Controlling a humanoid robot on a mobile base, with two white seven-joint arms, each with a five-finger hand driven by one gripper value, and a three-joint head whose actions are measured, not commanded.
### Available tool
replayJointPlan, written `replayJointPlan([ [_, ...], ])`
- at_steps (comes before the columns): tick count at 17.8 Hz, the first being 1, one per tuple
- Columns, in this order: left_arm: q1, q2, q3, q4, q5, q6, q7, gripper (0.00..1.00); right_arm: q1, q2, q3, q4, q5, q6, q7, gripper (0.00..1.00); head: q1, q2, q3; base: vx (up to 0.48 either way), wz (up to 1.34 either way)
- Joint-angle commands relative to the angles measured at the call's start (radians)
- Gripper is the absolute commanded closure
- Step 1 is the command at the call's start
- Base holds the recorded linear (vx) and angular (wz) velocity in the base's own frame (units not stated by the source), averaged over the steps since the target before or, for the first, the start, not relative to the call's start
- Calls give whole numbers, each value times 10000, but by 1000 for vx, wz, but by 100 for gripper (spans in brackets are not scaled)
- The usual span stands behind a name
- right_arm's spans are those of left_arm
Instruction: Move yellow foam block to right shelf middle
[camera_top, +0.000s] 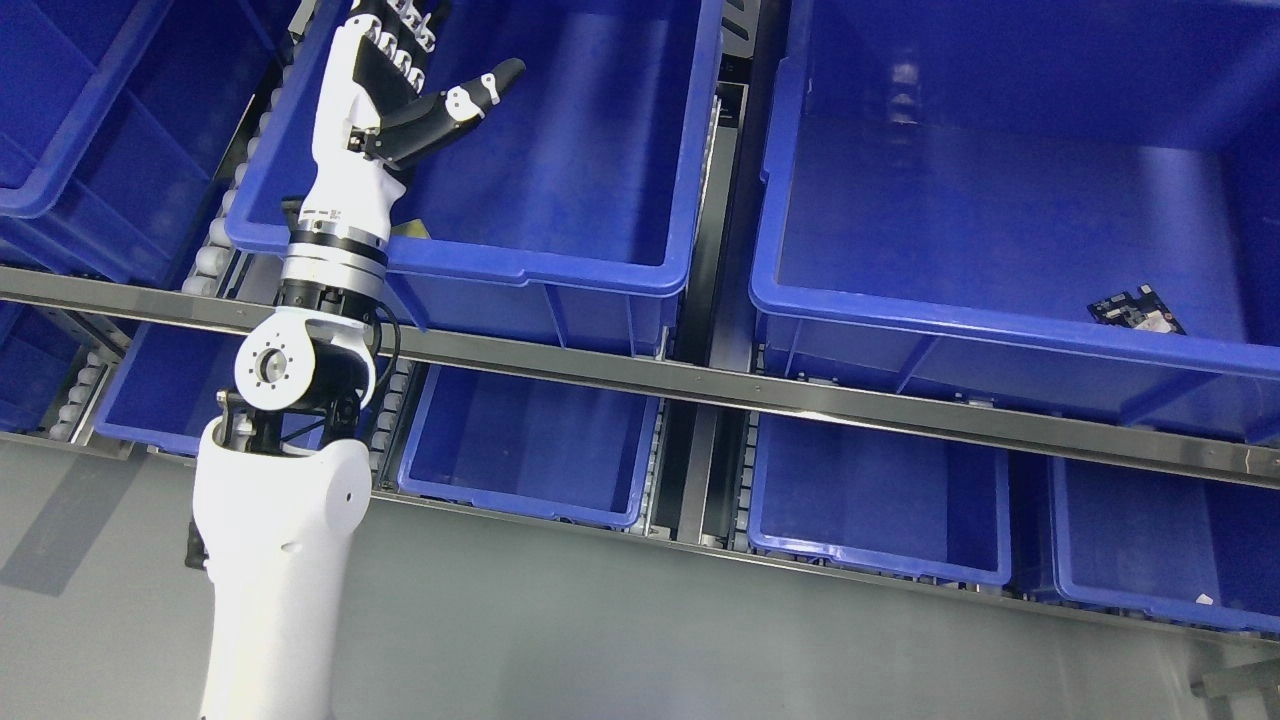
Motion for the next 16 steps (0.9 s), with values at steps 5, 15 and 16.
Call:
replayJointPlan([
  [5, 156, 175, 368, -391, 0, 101, -2, 0, -16, -175, 0, -174, 0, -3, -4, 0, 0, 0, 0, 0, 0],
  [15, 110, 175, 429, -254, 0, 147, -18, 0, -16, -175, 0, -174, 0, -3, -4, 0, 0, 0, 0, -5, -12],
  [16, 125, 175, 429, -223, 0, 147, -18, 0, -16, -175, 0, -174, 0, -3, -4, 0, 0, 0, 0, 0, 0],
])
